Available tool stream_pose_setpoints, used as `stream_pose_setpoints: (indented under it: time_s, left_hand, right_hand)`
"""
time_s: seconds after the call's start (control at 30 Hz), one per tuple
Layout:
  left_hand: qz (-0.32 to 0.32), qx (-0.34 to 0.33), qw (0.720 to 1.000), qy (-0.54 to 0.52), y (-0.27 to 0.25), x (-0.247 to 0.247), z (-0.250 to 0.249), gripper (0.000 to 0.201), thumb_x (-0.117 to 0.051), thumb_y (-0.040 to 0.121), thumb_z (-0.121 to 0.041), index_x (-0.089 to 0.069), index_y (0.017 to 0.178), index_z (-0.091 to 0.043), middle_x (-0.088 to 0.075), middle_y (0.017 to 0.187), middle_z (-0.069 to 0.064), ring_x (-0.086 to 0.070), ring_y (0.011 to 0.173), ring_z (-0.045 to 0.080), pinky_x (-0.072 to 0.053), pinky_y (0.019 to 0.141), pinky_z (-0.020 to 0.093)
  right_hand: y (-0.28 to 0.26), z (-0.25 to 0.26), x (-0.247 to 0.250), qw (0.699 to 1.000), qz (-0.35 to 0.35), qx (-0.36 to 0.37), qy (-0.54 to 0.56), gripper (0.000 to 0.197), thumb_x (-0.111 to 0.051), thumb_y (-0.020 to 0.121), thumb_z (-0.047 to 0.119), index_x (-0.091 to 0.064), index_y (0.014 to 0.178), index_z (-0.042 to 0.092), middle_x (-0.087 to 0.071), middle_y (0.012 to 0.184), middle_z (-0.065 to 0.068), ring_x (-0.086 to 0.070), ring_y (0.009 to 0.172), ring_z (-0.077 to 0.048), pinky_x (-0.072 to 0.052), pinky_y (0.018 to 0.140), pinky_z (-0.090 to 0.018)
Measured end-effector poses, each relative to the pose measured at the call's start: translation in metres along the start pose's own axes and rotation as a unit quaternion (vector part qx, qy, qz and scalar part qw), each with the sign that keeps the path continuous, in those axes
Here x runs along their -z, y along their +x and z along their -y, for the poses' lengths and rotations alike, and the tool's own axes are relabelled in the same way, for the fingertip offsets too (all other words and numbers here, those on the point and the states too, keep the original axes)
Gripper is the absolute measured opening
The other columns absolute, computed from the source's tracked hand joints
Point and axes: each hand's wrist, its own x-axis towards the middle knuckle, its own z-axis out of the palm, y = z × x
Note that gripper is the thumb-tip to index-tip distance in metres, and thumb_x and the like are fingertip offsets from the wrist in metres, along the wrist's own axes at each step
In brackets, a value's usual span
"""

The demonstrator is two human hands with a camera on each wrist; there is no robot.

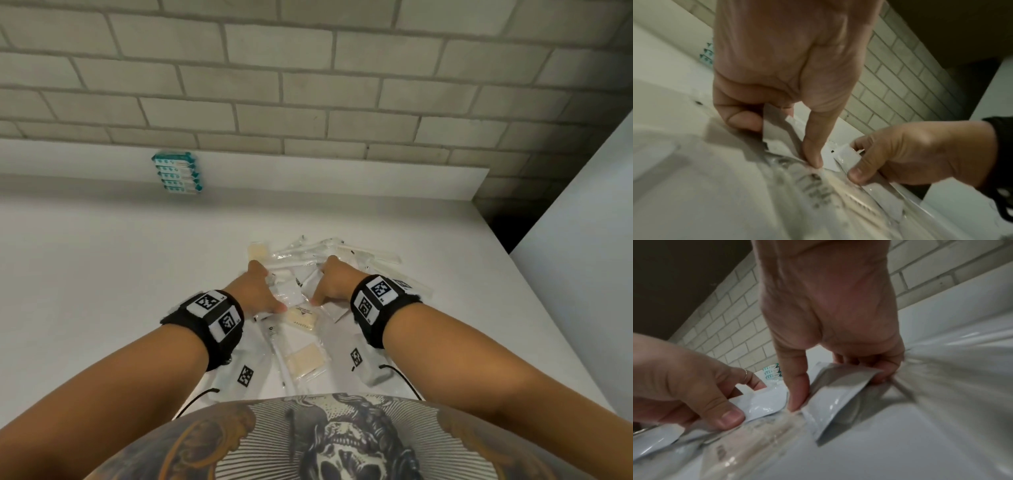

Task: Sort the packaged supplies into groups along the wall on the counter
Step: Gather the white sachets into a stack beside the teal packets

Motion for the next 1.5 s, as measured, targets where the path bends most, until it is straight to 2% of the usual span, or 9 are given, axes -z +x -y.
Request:
stream_pose_setpoints:
  time_s: [0.17, 0.27, 0.4, 0.5, 0.67, 0.87, 1.0, 1.27, 1.5]
  left_hand:
    - [-0.035, -0.008, 0.996, 0.079, -0.003, -0.006, -0.008, 0.089, -0.081, 0.067, -0.040, -0.031, 0.135, -0.013, -0.049, 0.122, 0.011, -0.059, 0.106, 0.026, -0.052, 0.084, 0.033]
    - [-0.012, -0.015, 0.999, 0.034, -0.004, -0.006, -0.011, 0.095, -0.080, 0.073, -0.029, -0.020, 0.143, -0.007, -0.054, 0.126, 0.010, -0.058, 0.109, 0.025, -0.046, 0.078, 0.026]
    - [-0.005, -0.009, 1.000, 0.011, -0.003, -0.003, -0.009, 0.090, -0.082, 0.072, -0.030, -0.025, 0.137, -0.006, -0.052, 0.112, 0.005, -0.055, 0.094, 0.019, -0.043, 0.070, 0.024]
    - [-0.007, -0.009, 1.000, 0.018, -0.002, -0.001, -0.010, 0.095, -0.083, 0.070, -0.032, -0.024, 0.139, -0.005, -0.051, 0.127, 0.010, -0.054, 0.112, 0.026, -0.042, 0.079, 0.028]
    - [-0.071, -0.066, 0.995, 0.033, -0.002, 0.020, -0.026, 0.088, -0.082, 0.070, -0.036, -0.037, 0.140, -0.010, -0.049, 0.139, 0.008, -0.049, 0.124, 0.026, -0.040, 0.092, 0.030]
    - [-0.135, -0.151, 0.977, 0.067, -0.010, 0.047, -0.042, 0.031, -0.075, 0.075, -0.033, -0.062, 0.087, -0.007, -0.060, 0.083, 0.006, -0.055, 0.075, 0.023, -0.037, 0.059, 0.028]
    - [-0.168, -0.179, 0.964, 0.101, -0.016, 0.051, -0.043, 0.032, -0.076, 0.076, -0.035, -0.053, 0.072, -0.014, -0.053, 0.072, 0.002, -0.050, 0.069, 0.022, -0.032, 0.056, 0.029]
    - [-0.099, -0.137, 0.983, -0.069, -0.020, 0.045, -0.028, 0.023, -0.059, 0.087, -0.023, -0.046, 0.104, -0.016, -0.068, 0.091, 0.003, -0.065, 0.080, 0.020, -0.053, 0.069, 0.039]
    - [-0.139, -0.136, 0.981, 0.002, -0.035, 0.041, -0.017, 0.044, -0.051, 0.095, -0.029, -0.041, 0.137, -0.018, -0.056, 0.105, 0.004, -0.052, 0.067, 0.011, -0.036, 0.052, 0.025]
  right_hand:
    - [-0.005, -0.002, -0.004, 0.997, -0.022, 0.027, -0.062, 0.067, -0.068, 0.086, 0.018, -0.036, 0.144, 0.008, -0.045, 0.146, -0.010, -0.050, 0.126, -0.030, -0.048, 0.097, -0.035]
    - [-0.020, -0.013, 0.014, 0.996, -0.063, 0.060, 0.013, 0.074, -0.064, 0.089, 0.015, -0.025, 0.151, 0.018, -0.036, 0.152, -0.005, -0.055, 0.109, -0.023, -0.054, 0.076, -0.027]
    - [-0.046, -0.050, 0.072, 0.991, -0.126, 0.051, 0.000, 0.066, -0.073, 0.084, 0.021, -0.044, 0.142, 0.013, -0.050, 0.142, -0.009, -0.052, 0.122, -0.027, -0.042, 0.094, -0.031]
    - [-0.055, -0.087, 0.096, 0.995, -0.084, -0.012, -0.061, 0.047, -0.077, 0.080, 0.022, -0.060, 0.122, 0.012, -0.062, 0.123, -0.008, -0.058, 0.108, -0.028, -0.046, 0.090, -0.034]
    - [-0.051, -0.120, 0.079, 0.975, -0.022, -0.074, -0.208, 0.076, -0.079, 0.075, 0.035, -0.044, 0.140, 0.014, -0.048, 0.143, -0.006, -0.048, 0.126, -0.029, -0.042, 0.096, -0.037]
    - [-0.040, -0.125, 0.058, 0.978, -0.046, -0.070, -0.190, 0.083, -0.080, 0.075, 0.035, -0.037, 0.141, 0.012, -0.052, 0.138, -0.008, -0.053, 0.120, -0.029, -0.044, 0.093, -0.037]
    - [-0.045, -0.118, 0.061, 0.976, -0.081, -0.032, -0.200, 0.058, -0.071, 0.084, 0.033, -0.048, 0.132, 0.010, -0.055, 0.132, -0.008, -0.054, 0.115, -0.027, -0.043, 0.088, -0.033]
    - [-0.085, -0.083, 0.035, 0.975, 0.093, 0.059, -0.193, 0.061, -0.063, 0.086, 0.043, -0.043, 0.139, 0.018, -0.065, 0.124, -0.005, -0.063, 0.107, -0.025, -0.044, 0.092, -0.036]
    - [-0.106, -0.090, 0.023, 0.976, 0.012, 0.022, -0.214, 0.058, -0.057, 0.093, 0.034, -0.036, 0.144, 0.014, -0.046, 0.140, -0.005, -0.052, 0.111, -0.024, -0.040, 0.082, -0.029]
